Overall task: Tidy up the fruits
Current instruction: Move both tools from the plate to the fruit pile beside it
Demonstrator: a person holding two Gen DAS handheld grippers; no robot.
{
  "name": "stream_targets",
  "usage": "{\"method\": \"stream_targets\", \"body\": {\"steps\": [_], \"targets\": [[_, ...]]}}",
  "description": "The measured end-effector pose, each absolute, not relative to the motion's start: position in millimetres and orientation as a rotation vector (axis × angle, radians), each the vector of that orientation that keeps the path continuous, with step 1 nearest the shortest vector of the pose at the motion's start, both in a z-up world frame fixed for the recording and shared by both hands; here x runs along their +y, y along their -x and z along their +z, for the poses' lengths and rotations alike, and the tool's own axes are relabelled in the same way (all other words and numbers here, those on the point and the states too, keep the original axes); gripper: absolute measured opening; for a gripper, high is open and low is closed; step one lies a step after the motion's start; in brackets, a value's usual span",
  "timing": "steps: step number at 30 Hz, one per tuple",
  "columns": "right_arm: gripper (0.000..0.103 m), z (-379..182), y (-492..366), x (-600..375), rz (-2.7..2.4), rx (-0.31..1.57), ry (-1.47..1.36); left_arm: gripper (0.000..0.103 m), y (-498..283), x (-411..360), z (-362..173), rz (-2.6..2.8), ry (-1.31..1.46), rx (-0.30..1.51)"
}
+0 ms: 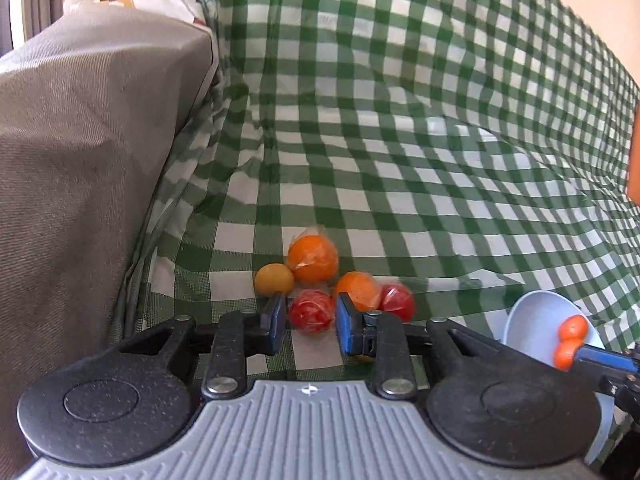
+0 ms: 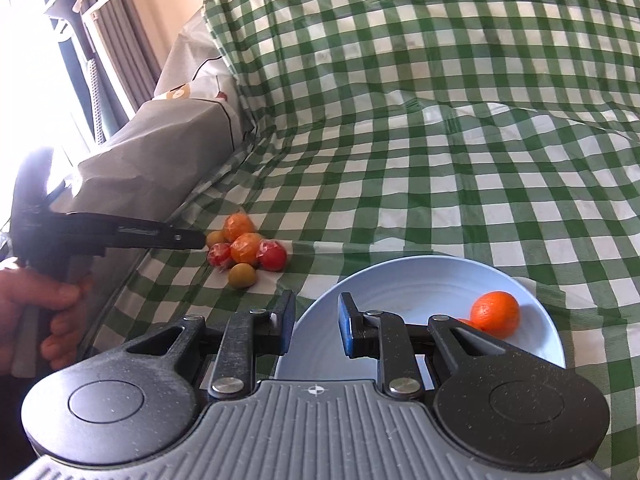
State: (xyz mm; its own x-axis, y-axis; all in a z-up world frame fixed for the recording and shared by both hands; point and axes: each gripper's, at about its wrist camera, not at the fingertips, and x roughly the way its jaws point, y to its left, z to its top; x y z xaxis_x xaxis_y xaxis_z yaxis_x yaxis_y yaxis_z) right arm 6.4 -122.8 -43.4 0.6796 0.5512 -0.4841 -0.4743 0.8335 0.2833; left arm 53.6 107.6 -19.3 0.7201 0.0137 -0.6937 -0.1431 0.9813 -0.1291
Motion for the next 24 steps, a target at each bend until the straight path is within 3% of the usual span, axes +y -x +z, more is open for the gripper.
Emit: {"method": "stream_targets", "body": {"steps": [3,16,17,22,24], "targets": [[0.025,-43,-7,-120,0.586,0.591,-0.136,0.036,-58,110,-24,0.089,0.195,0.763],[0.025,-38,-21,-90,0.628,0.594,-0.132,0.036,-70,113,-37,0.090,0.217,0.790],[0.025,-37,-23,-85,0.633,0.592,-0.132,0.035,-71,113,-37,0.092,0.219,0.791],[0.025,-31,-36,-58,0.634,0.584,-0.119,0.011,-67,116,-32,0.113,0.232,0.746],[0.025,-31,-43,-48,0.616,0.595,-0.116,0.008,-65,120,-31,0.130,0.252,0.734]]}}
